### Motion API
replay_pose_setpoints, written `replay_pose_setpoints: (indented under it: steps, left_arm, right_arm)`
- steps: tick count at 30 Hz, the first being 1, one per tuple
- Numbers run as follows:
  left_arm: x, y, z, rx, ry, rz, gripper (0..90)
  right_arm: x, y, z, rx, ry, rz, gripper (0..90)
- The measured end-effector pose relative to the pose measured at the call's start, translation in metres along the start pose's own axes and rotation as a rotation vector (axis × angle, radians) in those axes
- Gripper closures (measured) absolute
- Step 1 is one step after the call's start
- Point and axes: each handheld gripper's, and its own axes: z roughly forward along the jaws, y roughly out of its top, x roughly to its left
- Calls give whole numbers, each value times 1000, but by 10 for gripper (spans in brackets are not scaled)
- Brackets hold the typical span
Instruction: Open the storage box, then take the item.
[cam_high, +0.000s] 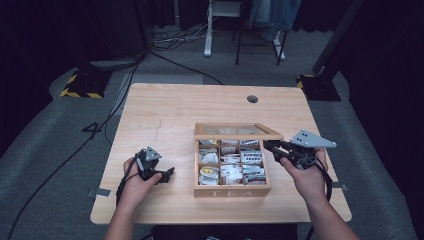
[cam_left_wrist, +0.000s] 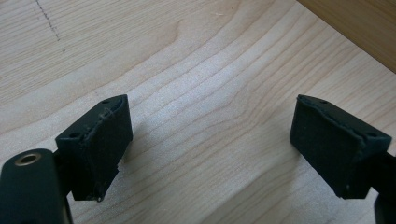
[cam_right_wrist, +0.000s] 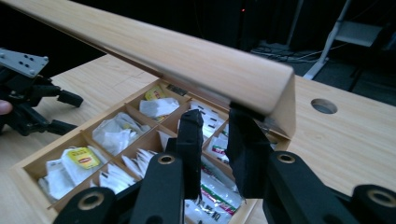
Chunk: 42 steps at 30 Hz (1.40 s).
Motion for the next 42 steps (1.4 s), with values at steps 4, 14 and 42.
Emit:
replay_pose_setpoints:
  steps: [4,14,42]
  left_arm:
    - [0,0,0,1,0,-2,136]
    - [-1,1,1,-1,-1,10,149]
    - [-32,36,-57,-107,-36,40,268]
  right_arm:
    - [-4,-1,2,-19,-19,-8,752]
    - [-8,-3,8,-36,-27,5,751]
    - [-13,-2,11,-48,-21,17,750]
